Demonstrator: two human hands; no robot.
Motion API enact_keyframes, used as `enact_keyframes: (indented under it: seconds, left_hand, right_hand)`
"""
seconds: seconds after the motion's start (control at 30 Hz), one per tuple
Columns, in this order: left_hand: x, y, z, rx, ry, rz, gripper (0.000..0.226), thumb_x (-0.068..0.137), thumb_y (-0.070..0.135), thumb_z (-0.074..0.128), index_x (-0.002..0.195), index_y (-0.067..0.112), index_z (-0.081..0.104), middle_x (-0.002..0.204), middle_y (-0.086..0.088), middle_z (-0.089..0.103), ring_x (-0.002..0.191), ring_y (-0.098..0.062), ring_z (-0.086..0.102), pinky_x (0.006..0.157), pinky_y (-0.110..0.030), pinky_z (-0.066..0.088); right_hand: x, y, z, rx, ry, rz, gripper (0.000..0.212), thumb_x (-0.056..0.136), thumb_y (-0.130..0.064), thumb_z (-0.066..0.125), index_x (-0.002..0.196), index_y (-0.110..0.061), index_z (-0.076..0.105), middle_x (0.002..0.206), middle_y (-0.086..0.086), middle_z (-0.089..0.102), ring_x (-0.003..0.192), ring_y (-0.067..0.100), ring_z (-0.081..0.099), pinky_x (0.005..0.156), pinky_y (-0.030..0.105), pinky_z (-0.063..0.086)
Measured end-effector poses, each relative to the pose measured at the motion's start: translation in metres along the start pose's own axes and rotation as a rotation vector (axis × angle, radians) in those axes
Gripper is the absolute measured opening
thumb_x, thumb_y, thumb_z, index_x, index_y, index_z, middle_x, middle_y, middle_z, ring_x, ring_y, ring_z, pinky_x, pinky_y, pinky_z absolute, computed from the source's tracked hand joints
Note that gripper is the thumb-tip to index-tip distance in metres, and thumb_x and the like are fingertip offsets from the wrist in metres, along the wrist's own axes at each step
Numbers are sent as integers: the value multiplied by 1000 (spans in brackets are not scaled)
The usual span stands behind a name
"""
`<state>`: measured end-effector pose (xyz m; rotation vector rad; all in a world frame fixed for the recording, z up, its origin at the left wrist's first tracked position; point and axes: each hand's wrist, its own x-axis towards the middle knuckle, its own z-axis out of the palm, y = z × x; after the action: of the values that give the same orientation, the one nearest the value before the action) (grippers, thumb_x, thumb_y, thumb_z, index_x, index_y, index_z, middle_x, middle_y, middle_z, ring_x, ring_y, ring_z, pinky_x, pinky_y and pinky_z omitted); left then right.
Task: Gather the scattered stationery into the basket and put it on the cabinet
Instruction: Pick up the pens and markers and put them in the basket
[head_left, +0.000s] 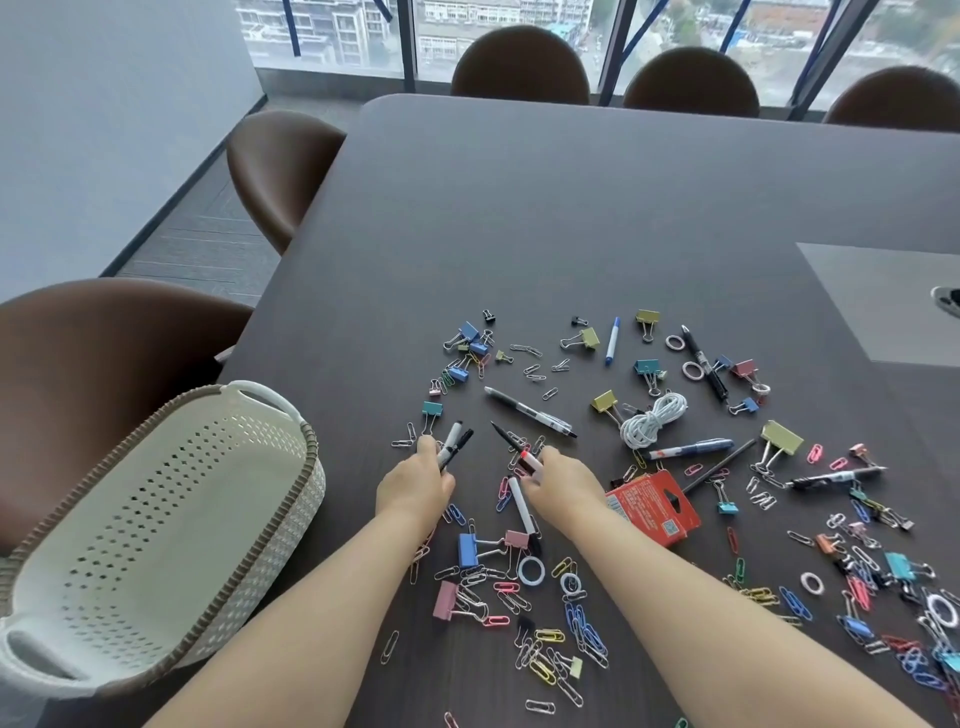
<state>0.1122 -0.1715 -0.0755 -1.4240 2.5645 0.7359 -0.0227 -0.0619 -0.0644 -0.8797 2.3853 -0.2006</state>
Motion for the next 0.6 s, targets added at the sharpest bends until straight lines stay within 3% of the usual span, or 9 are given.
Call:
enact_keyframes:
  seconds: [0.1, 0.27, 0.47, 0.53, 0.6]
  left_hand:
    - [-5, -3, -5, -3, -40, 12, 32, 94, 19, 41, 125, 13, 36, 114, -10, 61, 97, -32, 57, 74, -35, 42]
    - [-8, -13, -11, -48, -28, -9, 15, 94, 18, 42, 104, 7, 46, 110, -13, 59, 97, -34, 55, 72, -35, 39]
    - [-4, -7, -10, -64, -7, 64, 18, 96, 25, 39, 98, 10, 49, 102, -14, 62, 84, -33, 53, 66, -34, 37]
    - [-3, 2, -8, -20, -5, 101, 19, 98, 29, 36, 107, 17, 47, 96, -14, 65, 76, -31, 52, 63, -34, 38]
    - [-1, 13, -6, 56, -15, 140, 23, 98, 27, 35, 118, 21, 45, 98, -12, 65, 80, -31, 55, 64, -35, 41]
  right_hand:
    - [-1, -2, 7, 10, -53, 57, 30, 84, -39, 59, 88, -15, 43, 103, 8, 60, 87, 26, 54, 67, 29, 39]
    - [-5, -3, 11, 4, -53, 49, 23, 88, -28, 50, 101, -9, 52, 111, 12, 61, 99, 31, 58, 73, 30, 40]
    - [-11, 10, -8, 75, 30, -14, 17, 89, -23, 46, 91, -12, 33, 93, 9, 55, 79, 29, 48, 67, 32, 36]
    - [-9, 20, -17, 41, 50, -10, 14, 91, -23, 46, 91, -13, 36, 99, 11, 60, 84, 31, 53, 69, 32, 38]
    - [-8, 33, -26, 5, 63, -6, 15, 93, -28, 46, 89, -14, 42, 107, 13, 63, 97, 34, 57, 74, 34, 43]
